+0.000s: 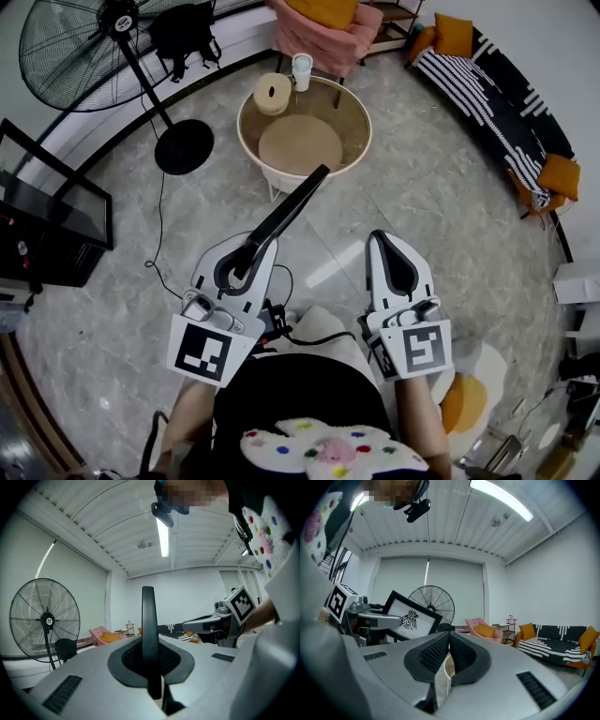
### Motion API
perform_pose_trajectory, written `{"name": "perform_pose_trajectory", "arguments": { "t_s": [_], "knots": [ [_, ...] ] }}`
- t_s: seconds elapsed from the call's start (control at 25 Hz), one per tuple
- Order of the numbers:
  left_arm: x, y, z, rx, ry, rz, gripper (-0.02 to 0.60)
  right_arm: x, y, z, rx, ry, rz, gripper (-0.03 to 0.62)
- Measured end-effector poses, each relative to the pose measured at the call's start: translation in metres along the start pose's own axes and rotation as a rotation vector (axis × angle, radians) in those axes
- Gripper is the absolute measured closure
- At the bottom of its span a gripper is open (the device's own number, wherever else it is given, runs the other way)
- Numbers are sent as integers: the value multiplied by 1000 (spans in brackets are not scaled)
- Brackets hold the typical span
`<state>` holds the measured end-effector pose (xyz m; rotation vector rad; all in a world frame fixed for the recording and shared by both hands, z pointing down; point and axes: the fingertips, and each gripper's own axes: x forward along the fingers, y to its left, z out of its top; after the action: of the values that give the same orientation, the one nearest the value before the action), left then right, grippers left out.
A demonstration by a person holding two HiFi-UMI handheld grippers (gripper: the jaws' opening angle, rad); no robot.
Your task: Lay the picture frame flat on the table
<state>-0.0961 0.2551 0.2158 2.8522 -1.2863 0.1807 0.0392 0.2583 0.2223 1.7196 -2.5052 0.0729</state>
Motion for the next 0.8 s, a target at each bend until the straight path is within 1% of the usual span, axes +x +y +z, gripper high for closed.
{"name": "perform_pose_trajectory", "arguments": {
  "t_s": [0.16,0.32,0.56,0.8],
  "knots": [
    [-5,3,3,4,-16,-4,557,4,17,5,10,-14,15,559],
    [-1,9,4,-5,-17,9,557,11,18,5,10,-9,31,559],
    [18,20,0,-17,-19,28,557,31,0,0,8,-7,40,559],
    [59,38,-1,-9,-9,42,557,68,-32,-2,24,-13,39,559]
  ]
}}
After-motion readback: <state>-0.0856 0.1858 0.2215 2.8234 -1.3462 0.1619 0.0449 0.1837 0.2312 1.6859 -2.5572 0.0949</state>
